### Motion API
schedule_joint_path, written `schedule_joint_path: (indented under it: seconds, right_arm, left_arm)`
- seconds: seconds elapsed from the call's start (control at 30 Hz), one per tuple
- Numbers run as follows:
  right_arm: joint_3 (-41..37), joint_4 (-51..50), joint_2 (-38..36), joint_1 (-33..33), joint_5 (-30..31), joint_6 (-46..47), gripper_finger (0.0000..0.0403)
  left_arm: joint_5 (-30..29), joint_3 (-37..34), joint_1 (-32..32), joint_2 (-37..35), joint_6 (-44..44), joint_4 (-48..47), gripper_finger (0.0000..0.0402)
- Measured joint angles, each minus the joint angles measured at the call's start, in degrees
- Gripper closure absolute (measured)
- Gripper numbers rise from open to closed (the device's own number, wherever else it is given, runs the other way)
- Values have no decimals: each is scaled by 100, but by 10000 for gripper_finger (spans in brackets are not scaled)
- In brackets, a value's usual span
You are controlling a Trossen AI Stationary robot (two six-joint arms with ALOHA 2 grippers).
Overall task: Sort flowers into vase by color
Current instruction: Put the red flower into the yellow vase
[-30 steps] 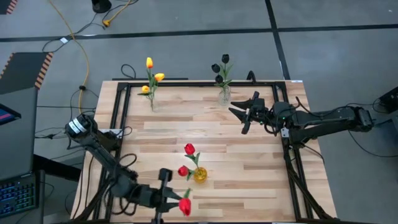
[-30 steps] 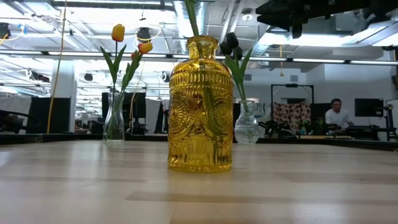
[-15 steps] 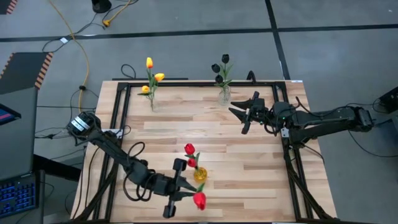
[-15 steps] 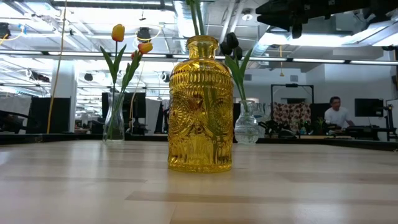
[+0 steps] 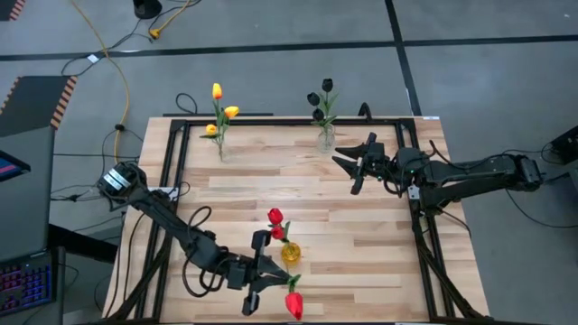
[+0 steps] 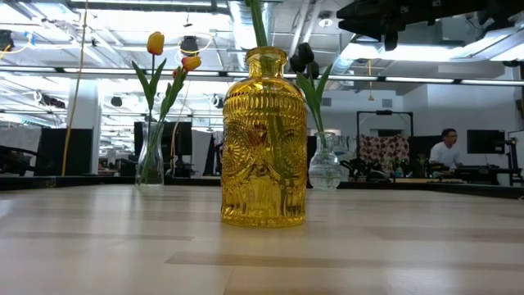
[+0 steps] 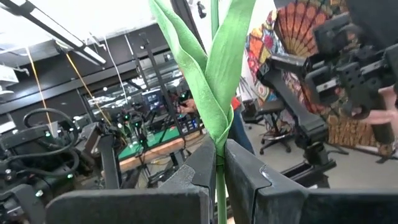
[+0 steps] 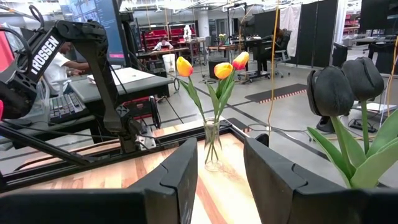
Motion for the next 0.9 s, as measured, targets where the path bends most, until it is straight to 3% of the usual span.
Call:
schedule_joint_path:
  seconds: [0.4, 0.57, 0.9]
  right_arm:
    - [-2, 1, -1, 0, 0, -1, 246]
    - [-2, 2, -2, 0, 0, -1, 246]
    - [-2, 2, -2, 0, 0, -3, 246]
  left_arm:
    - [23, 2, 202, 271, 184, 201, 390]
    - [-276, 2, 224, 557, 367, 670, 390]
    - [-662, 2, 231, 562, 162, 307, 390]
